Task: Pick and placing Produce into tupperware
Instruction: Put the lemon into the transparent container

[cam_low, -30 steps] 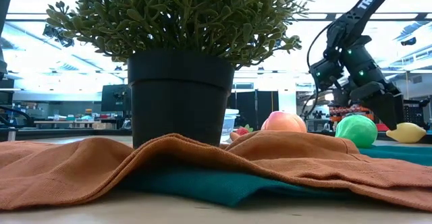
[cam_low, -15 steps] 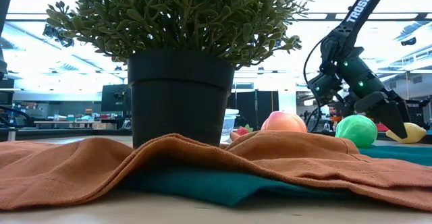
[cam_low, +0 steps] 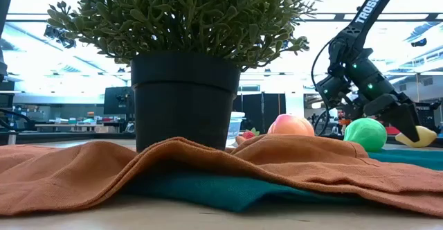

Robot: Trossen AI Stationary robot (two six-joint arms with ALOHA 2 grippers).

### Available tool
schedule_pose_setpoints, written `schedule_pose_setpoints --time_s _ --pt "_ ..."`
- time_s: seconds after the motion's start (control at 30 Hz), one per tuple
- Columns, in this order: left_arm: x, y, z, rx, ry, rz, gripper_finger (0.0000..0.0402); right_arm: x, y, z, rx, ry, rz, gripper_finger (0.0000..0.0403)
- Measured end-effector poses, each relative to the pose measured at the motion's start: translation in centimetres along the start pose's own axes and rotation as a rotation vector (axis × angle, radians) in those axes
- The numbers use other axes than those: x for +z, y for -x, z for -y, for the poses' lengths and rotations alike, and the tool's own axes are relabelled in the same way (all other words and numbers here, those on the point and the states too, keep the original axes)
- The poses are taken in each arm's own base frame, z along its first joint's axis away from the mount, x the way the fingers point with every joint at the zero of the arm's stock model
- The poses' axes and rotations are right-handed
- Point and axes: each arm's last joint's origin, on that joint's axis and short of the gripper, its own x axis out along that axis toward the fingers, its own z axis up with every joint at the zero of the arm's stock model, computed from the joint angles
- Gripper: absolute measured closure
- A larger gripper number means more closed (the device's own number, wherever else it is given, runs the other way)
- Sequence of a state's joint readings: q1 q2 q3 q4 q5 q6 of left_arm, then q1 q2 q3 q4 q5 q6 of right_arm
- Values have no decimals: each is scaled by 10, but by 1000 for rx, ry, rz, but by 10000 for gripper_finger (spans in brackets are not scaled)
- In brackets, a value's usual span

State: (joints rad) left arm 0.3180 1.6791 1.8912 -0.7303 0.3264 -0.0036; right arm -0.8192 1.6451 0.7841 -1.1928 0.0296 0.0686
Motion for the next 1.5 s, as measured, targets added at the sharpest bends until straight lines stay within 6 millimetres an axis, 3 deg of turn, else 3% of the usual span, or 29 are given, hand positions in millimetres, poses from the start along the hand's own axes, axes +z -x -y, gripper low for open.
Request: schedule_pose_setpoints --time_s 0.17,0.4,0.6,0.87,1.07,1.33,1.5 --pt "0 0 0 0 0 0 211 0 0 0 0 -2 -3 256" --pt "0 0 0 0 0 0 211 0 7 -1 1 2 41 245" --pt "0 0 0 0 -11 0 214 -9 24 0 25 -9 130 253" --pt "0 1 -2 5 -13 1 217 -23 51 -3 184 -24 275 249" --pt "1 2 -6 15 -12 13 221 -21 80 -16 321 28 394 250" --pt "2 4 -7 19 -15 26 224 0 134 -49 558 96 677 248" --pt "7 15 -3 18 -30 59 222 12 161 -65 664 140 806 248"
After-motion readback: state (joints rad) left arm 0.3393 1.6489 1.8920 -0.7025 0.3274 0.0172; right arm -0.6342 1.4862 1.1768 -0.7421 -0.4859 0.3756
